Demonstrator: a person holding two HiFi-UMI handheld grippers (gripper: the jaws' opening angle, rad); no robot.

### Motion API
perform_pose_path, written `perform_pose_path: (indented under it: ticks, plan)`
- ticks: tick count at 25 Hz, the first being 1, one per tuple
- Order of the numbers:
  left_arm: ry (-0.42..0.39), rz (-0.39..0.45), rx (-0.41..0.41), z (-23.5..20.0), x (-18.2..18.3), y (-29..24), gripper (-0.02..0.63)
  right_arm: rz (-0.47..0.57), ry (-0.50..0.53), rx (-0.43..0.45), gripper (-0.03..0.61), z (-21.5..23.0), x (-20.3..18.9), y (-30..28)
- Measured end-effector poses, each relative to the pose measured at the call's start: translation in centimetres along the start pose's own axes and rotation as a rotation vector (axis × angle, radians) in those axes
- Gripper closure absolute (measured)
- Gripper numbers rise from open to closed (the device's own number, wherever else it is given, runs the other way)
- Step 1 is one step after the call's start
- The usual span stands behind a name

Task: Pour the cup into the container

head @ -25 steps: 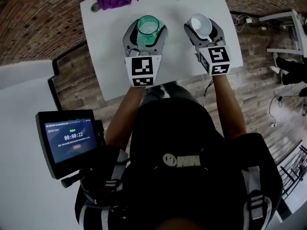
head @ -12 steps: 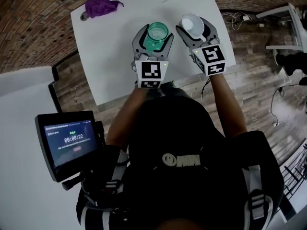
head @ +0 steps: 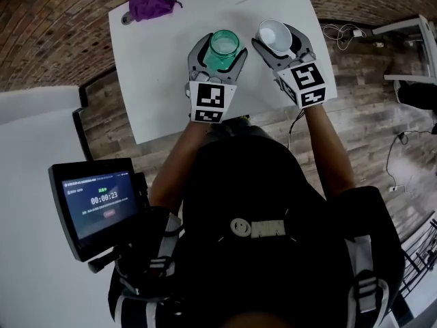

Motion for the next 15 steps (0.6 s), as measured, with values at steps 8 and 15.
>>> perform_pose_path:
  ticks: [8,15]
  plan:
    - [-0.004,0.023,-0.031,-0.8,0.6,2.9,0.262,-0.068,0.095,0.166,0.287,-1.5,2.4,0.1]
    - [-0.011,0.037,-0.068,-0.7,0.6,3.0,0.262,-0.167,0.254,0.292,0.288,-0.9,3.2,-0.1]
Point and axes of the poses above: the fingertips, and each gripper's own axes: y backward along the fingers, z to its right, x out of its top, the point moved 5 cm from there along y, backward along the fingers, and after that the axes turned 14 degrees about -z, right-handed, at the moved point
